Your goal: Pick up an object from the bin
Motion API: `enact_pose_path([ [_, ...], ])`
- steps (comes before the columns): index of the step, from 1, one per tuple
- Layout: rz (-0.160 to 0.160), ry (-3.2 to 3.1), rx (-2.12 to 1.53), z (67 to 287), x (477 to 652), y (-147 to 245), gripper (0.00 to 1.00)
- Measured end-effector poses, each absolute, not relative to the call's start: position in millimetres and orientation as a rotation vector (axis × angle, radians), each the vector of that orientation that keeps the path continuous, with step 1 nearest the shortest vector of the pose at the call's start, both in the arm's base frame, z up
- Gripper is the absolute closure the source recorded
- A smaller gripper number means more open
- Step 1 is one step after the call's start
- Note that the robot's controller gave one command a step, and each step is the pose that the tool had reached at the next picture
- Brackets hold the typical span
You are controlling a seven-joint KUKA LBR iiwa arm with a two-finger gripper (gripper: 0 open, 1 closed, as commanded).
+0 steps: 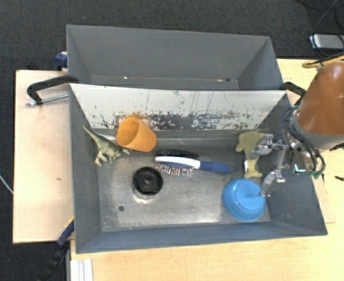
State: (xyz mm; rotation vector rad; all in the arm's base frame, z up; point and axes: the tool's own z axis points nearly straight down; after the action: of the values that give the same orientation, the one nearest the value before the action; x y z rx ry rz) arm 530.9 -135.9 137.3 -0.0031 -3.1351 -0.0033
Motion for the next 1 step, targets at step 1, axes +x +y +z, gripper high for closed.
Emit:
enact_pose_path([
  [1,-0.006,-3.130,-0.115,88.7,571.3,-150.0,0.00],
])
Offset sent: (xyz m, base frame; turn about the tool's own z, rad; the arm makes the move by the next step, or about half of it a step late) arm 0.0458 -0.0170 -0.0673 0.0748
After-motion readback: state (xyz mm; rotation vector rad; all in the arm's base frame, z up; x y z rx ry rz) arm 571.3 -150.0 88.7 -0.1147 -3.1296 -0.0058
